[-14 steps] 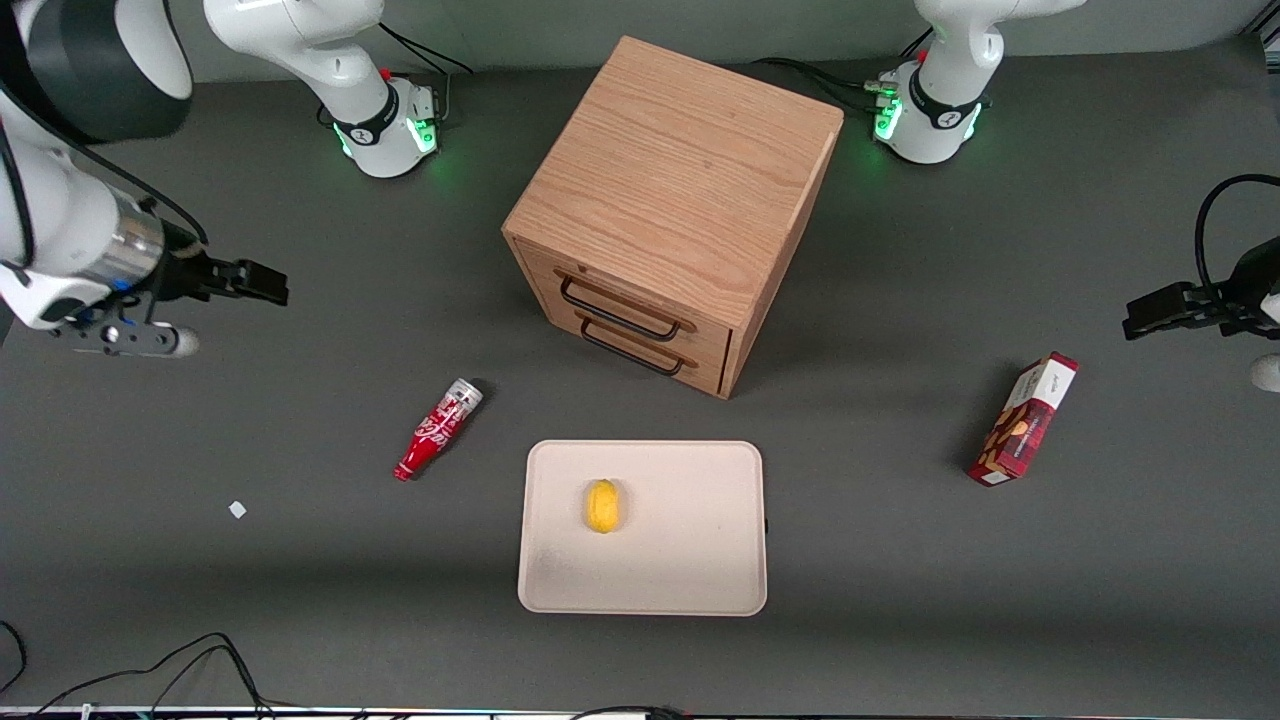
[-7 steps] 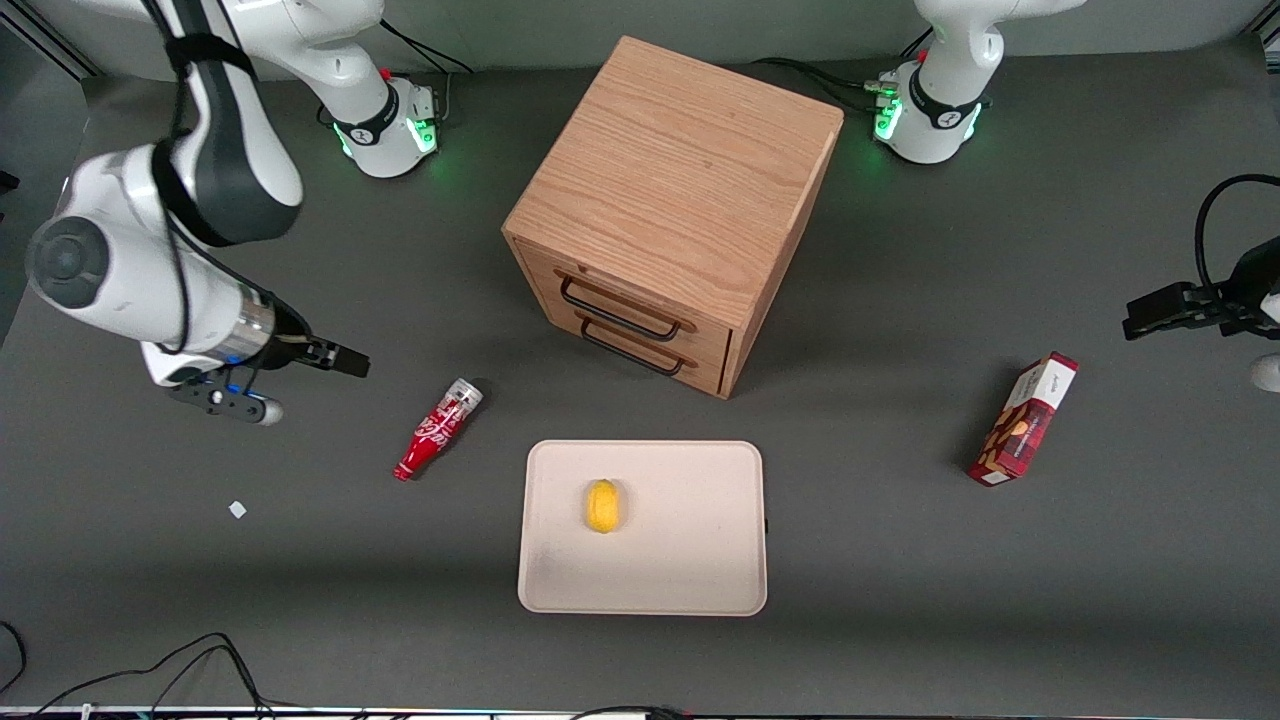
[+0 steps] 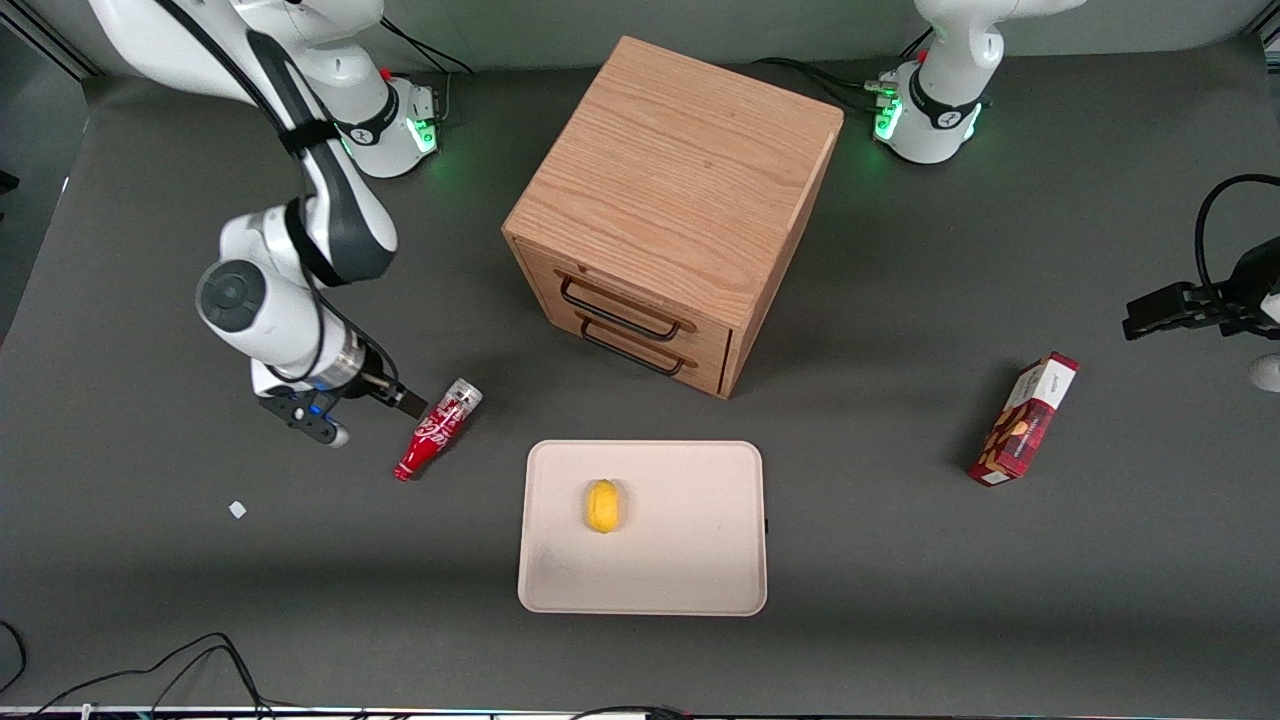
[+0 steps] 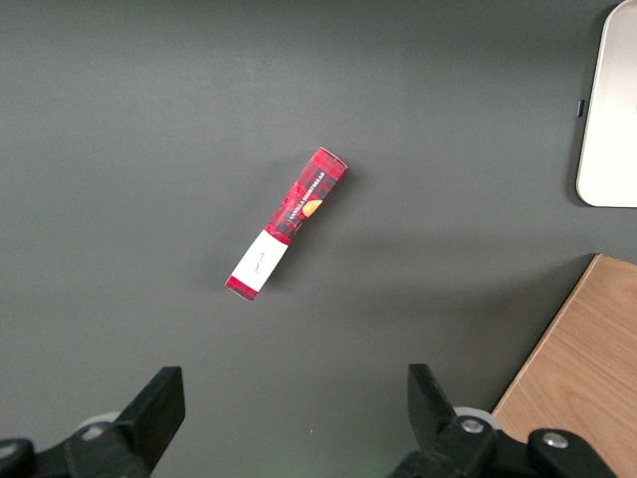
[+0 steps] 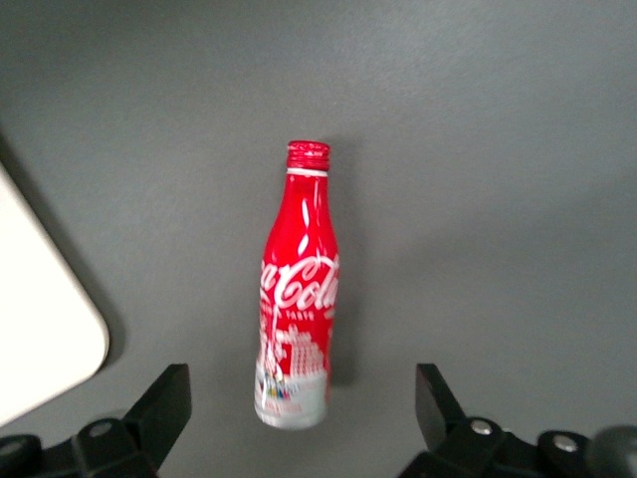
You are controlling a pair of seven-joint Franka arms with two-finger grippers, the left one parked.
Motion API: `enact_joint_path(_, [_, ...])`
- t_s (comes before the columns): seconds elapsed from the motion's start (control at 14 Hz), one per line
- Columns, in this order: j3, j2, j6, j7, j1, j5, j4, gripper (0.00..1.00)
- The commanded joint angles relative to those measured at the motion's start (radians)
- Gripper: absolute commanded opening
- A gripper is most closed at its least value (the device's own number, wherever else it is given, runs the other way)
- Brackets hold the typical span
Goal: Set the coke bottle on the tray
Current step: 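Move the open right gripper over the red Coca-Cola bottle, then lower the right gripper and close it around the bottle's body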
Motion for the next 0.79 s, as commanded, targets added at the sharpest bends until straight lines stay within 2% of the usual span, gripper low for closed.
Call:
enact_joint_path(0.0, [0.003, 0.078, 0.109, 0.1, 0.025, -0.025, -0.006, 1.0])
enact_joint_path(0.71, [0.001, 0.205, 0.228, 0.133, 0.04, -0.04, -0.006, 1.0])
